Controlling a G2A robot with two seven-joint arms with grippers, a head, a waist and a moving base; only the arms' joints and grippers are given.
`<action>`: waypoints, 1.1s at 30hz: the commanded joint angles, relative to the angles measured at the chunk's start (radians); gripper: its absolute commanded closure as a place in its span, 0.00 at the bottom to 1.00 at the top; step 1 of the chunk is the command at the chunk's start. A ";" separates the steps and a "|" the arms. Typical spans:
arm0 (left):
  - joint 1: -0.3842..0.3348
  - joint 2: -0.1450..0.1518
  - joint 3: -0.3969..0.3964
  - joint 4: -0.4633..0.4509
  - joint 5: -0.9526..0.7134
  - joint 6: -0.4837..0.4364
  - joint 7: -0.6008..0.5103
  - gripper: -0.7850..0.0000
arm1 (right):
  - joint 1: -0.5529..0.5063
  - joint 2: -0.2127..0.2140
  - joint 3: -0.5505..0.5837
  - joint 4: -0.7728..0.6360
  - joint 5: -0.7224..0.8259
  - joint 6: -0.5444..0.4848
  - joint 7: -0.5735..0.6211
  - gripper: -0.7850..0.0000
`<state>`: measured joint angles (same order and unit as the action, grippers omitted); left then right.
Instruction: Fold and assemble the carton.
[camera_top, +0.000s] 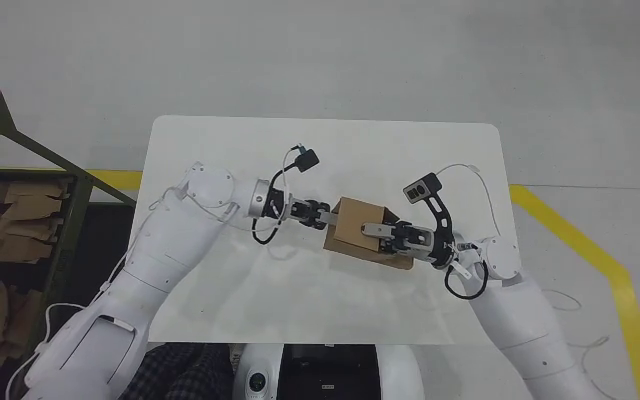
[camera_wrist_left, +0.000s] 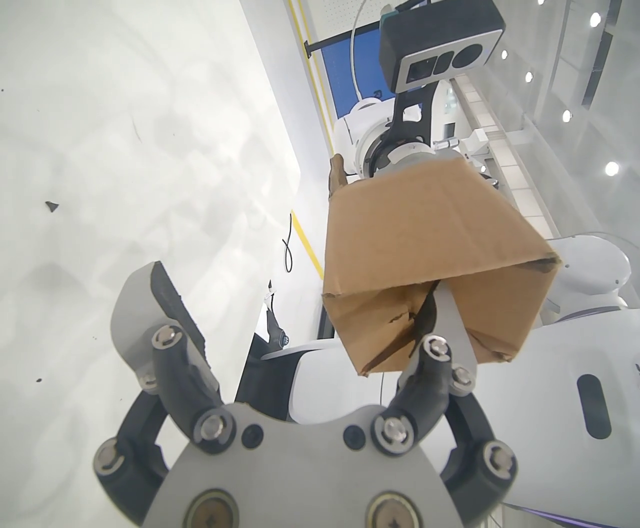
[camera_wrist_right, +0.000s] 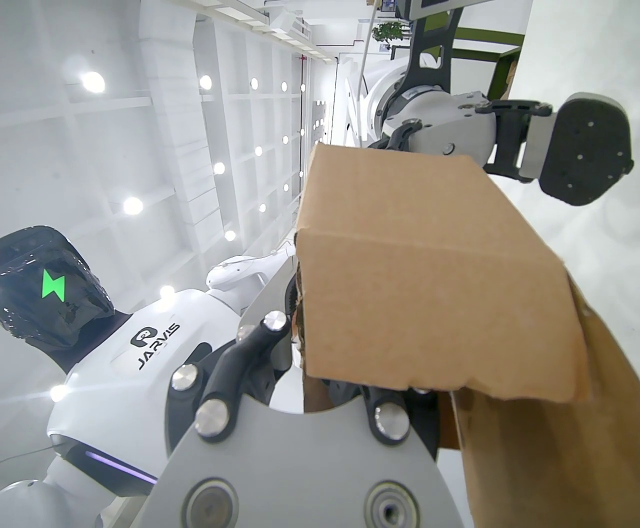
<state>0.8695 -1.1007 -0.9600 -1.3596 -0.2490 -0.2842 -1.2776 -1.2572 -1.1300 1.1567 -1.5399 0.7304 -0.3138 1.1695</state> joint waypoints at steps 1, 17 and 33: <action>-0.002 -0.001 0.003 0.002 -0.001 -0.001 0.000 0.00 | 0.001 -0.001 -0.001 0.002 0.003 -0.001 -0.001 1.00; 0.056 0.034 -0.120 0.008 -0.017 -0.024 0.041 0.00 | 0.007 0.001 0.017 0.031 -0.017 0.003 0.001 1.00; 0.134 0.055 -0.229 -0.118 0.240 -0.500 0.328 0.00 | 0.074 0.004 0.032 0.115 0.041 0.167 0.075 1.00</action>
<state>0.9969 -1.0472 -1.1802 -1.4605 -0.0425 -0.7490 -0.9823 -1.1909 -1.1255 1.1899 -1.4272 0.7743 -0.1603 1.2426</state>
